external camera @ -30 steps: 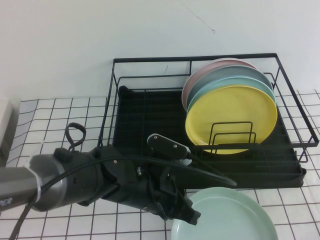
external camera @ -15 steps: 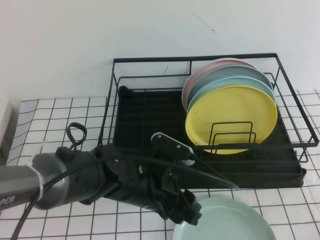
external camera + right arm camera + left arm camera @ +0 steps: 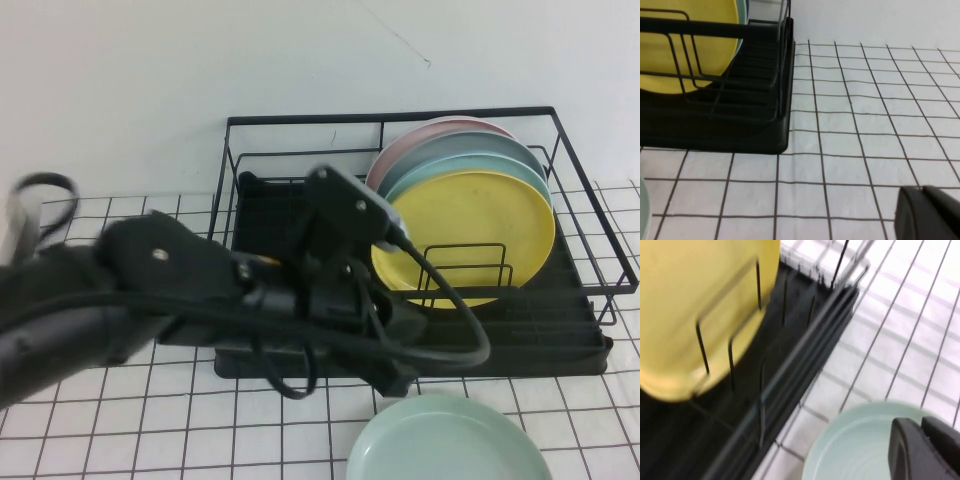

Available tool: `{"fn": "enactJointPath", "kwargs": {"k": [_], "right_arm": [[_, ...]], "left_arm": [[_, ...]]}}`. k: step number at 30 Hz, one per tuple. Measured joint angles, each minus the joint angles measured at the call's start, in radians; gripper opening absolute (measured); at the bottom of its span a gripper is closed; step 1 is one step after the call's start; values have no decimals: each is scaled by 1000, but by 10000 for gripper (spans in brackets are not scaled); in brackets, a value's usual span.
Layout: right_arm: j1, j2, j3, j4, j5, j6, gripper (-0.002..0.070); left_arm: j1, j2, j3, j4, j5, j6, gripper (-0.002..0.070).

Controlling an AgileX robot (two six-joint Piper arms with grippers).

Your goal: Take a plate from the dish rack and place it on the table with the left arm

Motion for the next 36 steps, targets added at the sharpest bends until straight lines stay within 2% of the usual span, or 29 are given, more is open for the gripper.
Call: {"fn": "enactJointPath", "kwargs": {"k": [6,14,18,24,36], "right_arm": [[0,0,0,0,0,0,-1],[0,0,0,0,0,0,-1],[0,0,0,0,0,0,-1],[0,0,0,0,0,0,-1],[0,0,0,0,0,0,-1]], "left_arm": [[0,-207,45,2,-72,15,3],[0,-504,294,-29,-264,17,1],[0,-596,396,-49,-301,17,1],[0,-641,479,-56,-290,17,1],[0,-641,491,-78,-286,66,-1]]}}
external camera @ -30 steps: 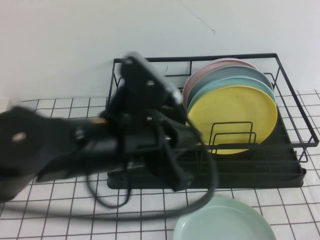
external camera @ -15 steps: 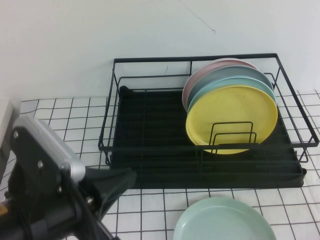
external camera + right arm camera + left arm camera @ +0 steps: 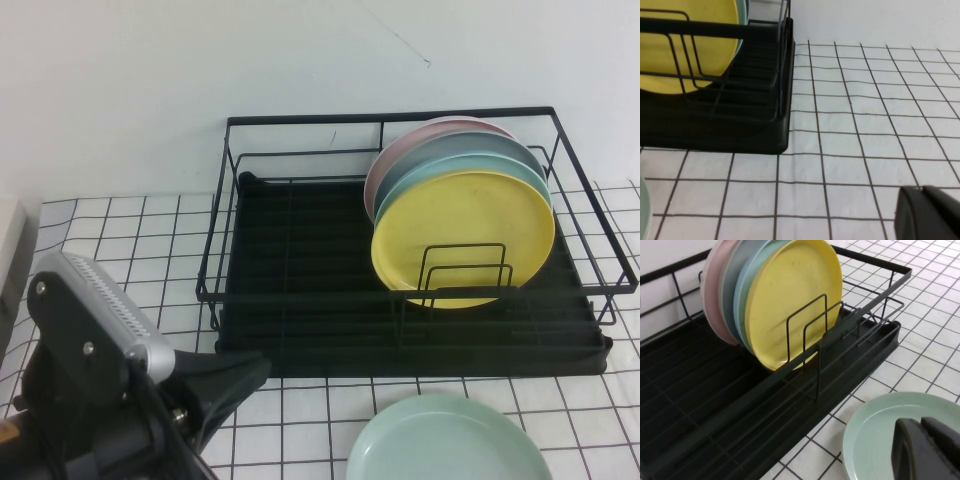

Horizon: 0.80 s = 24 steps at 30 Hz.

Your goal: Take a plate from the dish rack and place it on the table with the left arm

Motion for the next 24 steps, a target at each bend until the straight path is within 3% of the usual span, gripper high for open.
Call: {"fn": "enactJointPath", "kwargs": {"k": [10,14,18,21,24], "right_arm": [[0,0,0,0,0,0,-1],[0,0,0,0,0,0,-1],[0,0,0,0,0,0,-1],[0,0,0,0,0,0,-1],[0,0,0,0,0,0,-1]], "left_arm": [[0,-133,105,-48,-123,-3,-1],[0,-235,156,-6,-156,-7,-1],[59,-312,202,222,-166,-249,-2],[177,-354,232,455,-145,-520,-2],[296,-412,262,783,-92,-808,-2]]}}
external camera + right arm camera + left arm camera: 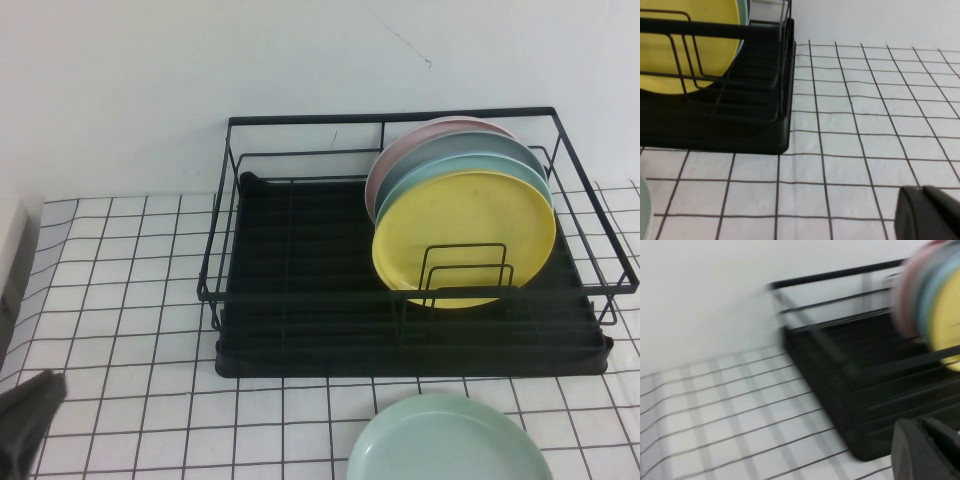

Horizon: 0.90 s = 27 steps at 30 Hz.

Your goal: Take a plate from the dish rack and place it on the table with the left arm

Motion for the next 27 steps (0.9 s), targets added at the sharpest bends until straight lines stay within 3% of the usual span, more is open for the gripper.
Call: {"fn": "enactJointPath", "kwargs": {"k": [2,4,9,18,27], "right_arm": [[0,0,0,0,0,0,-1],[0,0,0,0,0,0,-1],[0,0,0,0,0,0,-1],[0,0,0,0,0,0,-1],[0,0,0,0,0,0,-1]], "left_arm": [[80,-57,31,164,23,-167,-2],[146,-127,65,228,34,-250,-2],[267,-306,144,270,43,-288,-2],[295,-439,273,272,47,-254,-2],[295,-442,273,276,221,-239,-2]]}}
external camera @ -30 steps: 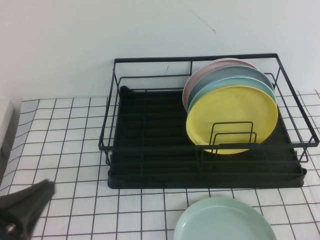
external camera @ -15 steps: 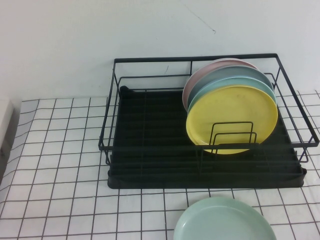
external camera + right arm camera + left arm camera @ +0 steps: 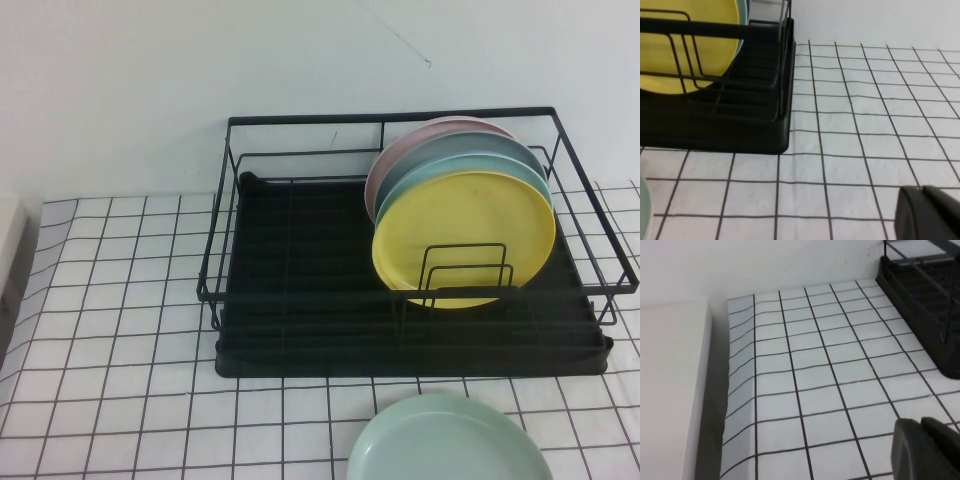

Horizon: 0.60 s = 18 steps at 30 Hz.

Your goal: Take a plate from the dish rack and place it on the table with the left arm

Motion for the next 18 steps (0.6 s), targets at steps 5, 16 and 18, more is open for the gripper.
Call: {"fn": "enactJointPath", "kwargs": {"k": [5,16,18], "right_arm": [[0,0,0,0,0,0,-1],[0,0,0,0,0,0,-1],[0,0,0,0,0,0,-1]], "left_arm": [[0,0,-2,6,21,6,-2],[0,0,-2,8,25,6,-2],[0,0,-2,8,27,4,-2]]}}
